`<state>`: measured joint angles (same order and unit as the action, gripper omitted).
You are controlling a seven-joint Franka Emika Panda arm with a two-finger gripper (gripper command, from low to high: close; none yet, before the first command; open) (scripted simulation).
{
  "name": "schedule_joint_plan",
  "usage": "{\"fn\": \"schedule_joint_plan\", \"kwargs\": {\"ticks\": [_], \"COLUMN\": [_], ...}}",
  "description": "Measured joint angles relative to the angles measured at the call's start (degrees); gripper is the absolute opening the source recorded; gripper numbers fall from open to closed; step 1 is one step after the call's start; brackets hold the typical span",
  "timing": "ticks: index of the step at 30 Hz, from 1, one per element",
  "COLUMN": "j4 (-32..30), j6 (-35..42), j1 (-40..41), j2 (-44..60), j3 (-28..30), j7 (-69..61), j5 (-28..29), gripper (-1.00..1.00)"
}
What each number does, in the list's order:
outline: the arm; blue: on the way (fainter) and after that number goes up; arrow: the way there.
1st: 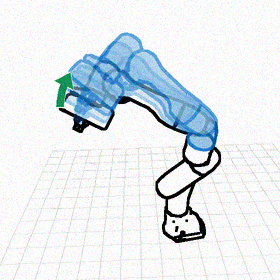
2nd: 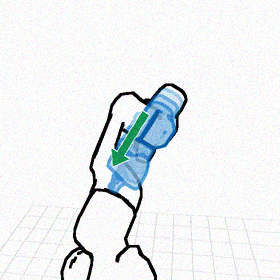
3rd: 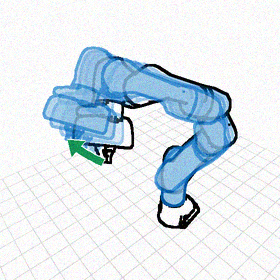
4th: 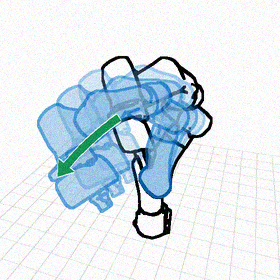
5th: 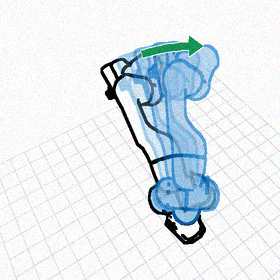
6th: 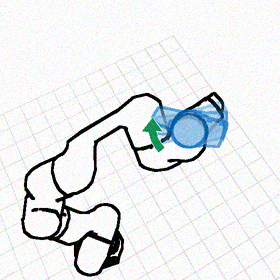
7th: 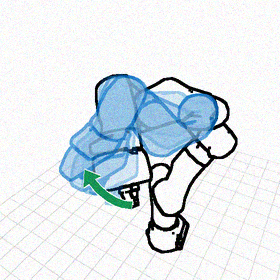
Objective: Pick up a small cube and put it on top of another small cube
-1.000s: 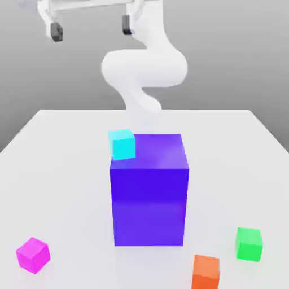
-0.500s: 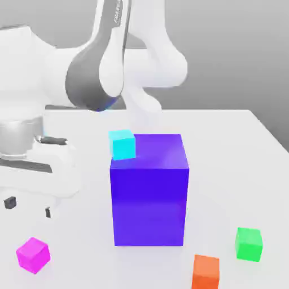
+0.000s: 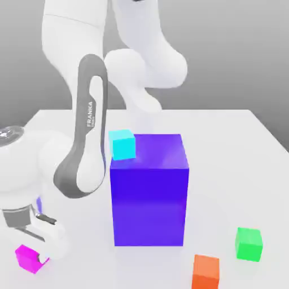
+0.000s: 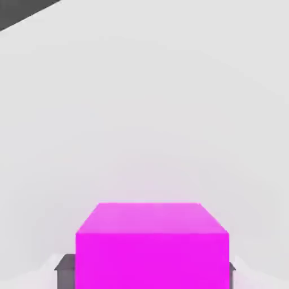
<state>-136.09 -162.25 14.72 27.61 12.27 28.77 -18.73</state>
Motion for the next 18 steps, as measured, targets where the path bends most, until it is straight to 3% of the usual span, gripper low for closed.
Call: {"fn": "schedule_joint_plan", "kwargs": {"ticks": [6, 18], "j4": [-2.4, -8.39], "j6": [7.08, 10.07], "j1": [-4.21, -22.5], "j2": [-9.62, -19.19], "j3": [4.31, -12.47], "j7": [4.2, -1.3], "j5": [6.21, 15.34], "gripper": [-1.0, -1.0]}}
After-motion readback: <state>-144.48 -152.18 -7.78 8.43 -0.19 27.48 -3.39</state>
